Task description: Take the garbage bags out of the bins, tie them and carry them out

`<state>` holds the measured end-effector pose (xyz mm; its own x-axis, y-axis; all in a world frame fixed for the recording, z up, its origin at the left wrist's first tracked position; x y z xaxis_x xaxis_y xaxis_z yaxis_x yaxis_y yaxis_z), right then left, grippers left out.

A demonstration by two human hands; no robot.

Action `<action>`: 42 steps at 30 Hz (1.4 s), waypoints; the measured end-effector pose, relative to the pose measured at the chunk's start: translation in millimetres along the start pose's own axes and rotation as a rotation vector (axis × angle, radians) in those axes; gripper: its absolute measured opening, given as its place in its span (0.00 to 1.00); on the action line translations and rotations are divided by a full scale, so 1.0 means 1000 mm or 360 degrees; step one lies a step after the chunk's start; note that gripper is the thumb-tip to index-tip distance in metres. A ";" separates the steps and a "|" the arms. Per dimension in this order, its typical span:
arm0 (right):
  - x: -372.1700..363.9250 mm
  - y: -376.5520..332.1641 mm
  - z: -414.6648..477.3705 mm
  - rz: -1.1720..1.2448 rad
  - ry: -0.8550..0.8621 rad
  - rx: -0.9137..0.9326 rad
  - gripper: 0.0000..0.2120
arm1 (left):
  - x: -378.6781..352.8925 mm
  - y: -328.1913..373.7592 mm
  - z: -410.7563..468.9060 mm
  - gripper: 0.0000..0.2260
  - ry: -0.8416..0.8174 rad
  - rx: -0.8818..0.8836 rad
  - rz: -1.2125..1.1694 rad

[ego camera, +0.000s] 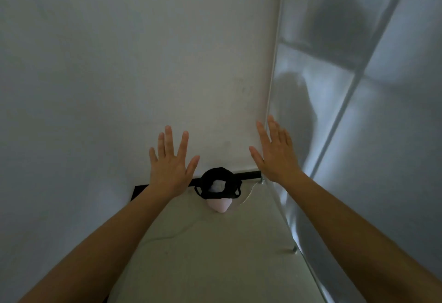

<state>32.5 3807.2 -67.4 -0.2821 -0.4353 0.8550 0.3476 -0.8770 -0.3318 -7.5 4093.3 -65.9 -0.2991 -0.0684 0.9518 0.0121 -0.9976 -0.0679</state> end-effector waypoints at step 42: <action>-0.831 0.348 0.196 0.1034 -0.0867 -0.2049 0.61 | -0.901 -0.064 0.312 0.28 -0.1645 0.1753 -0.0938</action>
<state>562.9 3903.9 -815.4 0.0572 -0.9259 0.3735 -0.7854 -0.2727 -0.5558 559.0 4215.7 -825.6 0.2201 0.7831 0.5817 0.9118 -0.3771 0.1627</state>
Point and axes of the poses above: each hand's wrist, its own z-axis towards the middle knuckle, its own x-axis out of the back of the hand, y = z × x, the point moved 3 cm from there along z, towards the middle knuckle, and after that the axes turned 11 degrees about z, right-handed, at the moved point
